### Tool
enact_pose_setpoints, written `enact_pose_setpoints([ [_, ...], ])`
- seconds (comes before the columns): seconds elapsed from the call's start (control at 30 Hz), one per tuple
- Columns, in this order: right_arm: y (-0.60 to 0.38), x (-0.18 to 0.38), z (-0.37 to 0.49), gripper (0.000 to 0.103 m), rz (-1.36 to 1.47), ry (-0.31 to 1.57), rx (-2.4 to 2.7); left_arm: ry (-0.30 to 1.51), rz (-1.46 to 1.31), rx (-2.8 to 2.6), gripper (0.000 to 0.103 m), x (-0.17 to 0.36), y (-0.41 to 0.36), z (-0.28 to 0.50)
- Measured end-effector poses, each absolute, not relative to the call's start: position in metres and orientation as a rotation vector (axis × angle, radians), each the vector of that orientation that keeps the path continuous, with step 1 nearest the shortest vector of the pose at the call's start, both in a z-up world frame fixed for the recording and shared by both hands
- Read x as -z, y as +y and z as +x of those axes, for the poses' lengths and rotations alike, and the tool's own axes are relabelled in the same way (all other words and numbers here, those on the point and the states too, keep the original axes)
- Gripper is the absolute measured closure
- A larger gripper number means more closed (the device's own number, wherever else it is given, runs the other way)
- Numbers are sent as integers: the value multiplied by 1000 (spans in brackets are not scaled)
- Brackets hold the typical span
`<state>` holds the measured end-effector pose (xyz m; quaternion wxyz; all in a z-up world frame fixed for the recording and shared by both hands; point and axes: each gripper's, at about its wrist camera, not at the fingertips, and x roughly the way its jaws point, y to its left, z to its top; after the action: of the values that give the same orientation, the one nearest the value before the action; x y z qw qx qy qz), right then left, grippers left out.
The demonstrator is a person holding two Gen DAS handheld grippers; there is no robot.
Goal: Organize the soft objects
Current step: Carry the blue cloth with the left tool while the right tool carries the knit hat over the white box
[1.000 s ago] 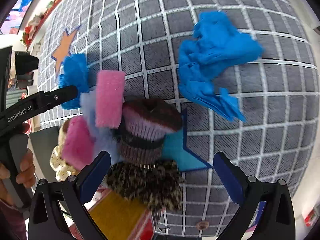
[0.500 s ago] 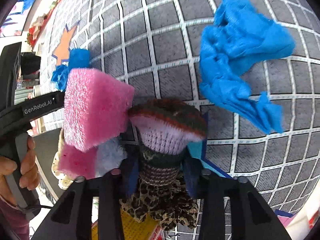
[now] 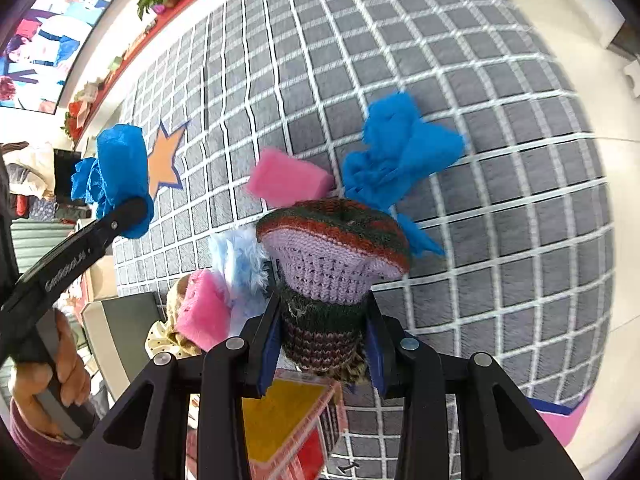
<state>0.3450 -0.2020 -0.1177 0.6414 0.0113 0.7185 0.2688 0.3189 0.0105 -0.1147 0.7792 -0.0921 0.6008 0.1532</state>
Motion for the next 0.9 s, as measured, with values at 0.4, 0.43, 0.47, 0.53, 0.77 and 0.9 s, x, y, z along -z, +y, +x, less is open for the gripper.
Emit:
enact_pose_setpoints([
  [0.4,-265,71,327,65,-10,1483,-473,1174,-75,78,74,24,-127,290],
  [0.43,-274,66,320,65,-19,1469,-454,1171,-64,120,74,19,-139,283],
  [0.47,-279,63,314,65,-27,1461,-442,1168,-57,147,74,14,-148,277],
  [0.53,-293,56,301,65,-38,1452,-417,1159,-34,209,74,2,-167,255],
  [0.77,-334,48,252,65,-24,1470,-359,1152,5,325,74,-20,-206,185],
  [0.9,-340,45,222,65,-25,1484,-370,1173,-6,380,74,-27,-211,148],
])
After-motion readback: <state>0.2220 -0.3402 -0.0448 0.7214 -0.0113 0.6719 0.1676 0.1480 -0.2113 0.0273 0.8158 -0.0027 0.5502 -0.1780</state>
